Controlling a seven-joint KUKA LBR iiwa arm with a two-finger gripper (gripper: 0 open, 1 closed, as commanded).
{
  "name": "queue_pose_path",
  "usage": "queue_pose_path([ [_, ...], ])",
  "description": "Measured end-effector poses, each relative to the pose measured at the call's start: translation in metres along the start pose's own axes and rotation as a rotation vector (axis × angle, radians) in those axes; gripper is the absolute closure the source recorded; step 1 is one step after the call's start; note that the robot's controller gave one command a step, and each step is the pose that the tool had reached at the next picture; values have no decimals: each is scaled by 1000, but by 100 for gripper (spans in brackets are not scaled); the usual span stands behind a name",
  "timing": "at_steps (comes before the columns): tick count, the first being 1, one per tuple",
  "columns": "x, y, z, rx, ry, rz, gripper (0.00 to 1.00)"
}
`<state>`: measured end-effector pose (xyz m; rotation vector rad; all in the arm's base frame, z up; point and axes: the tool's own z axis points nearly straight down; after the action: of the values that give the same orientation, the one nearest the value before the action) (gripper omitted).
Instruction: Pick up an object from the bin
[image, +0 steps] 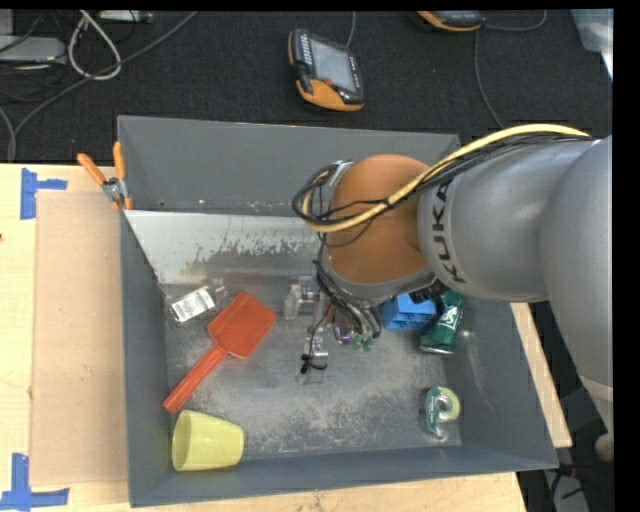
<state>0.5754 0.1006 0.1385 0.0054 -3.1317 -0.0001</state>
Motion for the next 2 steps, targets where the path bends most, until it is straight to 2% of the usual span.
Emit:
queue_pose_path([
  [1,-2,-1,-5,-1,-8,5,0],
  [2,-23,79,71,-2,-4,-310,0],
])
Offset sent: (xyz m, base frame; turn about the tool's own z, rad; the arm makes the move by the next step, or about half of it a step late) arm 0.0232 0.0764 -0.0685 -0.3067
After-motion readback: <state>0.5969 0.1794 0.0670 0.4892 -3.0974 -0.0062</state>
